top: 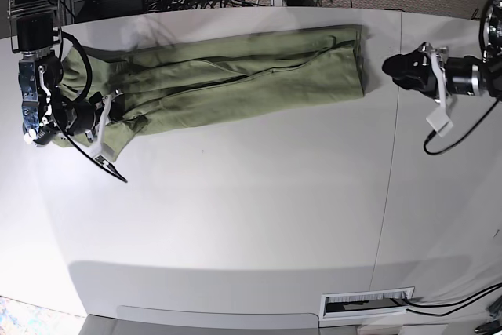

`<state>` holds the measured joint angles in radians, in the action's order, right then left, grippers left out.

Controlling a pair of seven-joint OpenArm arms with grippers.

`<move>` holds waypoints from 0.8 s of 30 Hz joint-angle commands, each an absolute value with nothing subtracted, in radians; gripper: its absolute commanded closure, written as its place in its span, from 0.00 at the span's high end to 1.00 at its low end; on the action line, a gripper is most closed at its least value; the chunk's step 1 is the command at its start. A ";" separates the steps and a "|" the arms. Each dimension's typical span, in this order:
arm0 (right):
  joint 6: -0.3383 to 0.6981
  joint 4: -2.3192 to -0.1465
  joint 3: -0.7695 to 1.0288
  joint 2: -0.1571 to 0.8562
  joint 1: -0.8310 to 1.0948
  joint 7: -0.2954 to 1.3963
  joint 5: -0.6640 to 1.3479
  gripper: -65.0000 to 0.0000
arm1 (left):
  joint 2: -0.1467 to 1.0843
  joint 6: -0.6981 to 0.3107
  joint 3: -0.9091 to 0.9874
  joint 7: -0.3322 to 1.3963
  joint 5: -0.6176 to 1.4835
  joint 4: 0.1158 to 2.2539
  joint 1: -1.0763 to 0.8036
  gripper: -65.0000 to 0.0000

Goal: Fold the T-shirt properly
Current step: 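Release the strip's other end and reposition the left gripper onto it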

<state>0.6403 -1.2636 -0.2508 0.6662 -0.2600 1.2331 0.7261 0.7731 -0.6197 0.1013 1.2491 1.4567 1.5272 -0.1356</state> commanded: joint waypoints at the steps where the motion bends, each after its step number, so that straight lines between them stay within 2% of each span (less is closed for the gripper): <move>1: 0.636 -1.262 -0.254 0.676 -0.257 1.261 0.691 0.00 | 0.779 -0.620 0.112 1.246 1.484 1.519 -0.124 0.44; 16: 0.636 -1.262 -0.254 0.676 -0.257 1.256 0.696 0.00 | 0.616 -0.627 0.112 1.229 1.484 1.463 -0.125 0.44; 24: 0.636 -1.262 -0.254 0.676 -0.257 1.254 0.695 0.00 | 0.585 -0.627 0.112 1.207 1.445 1.356 -0.124 0.44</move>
<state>0.6403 -1.2636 -0.2508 0.6662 -0.2600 1.2327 0.7296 0.5674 -0.6231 0.1013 1.2110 1.4414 1.3464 -0.1349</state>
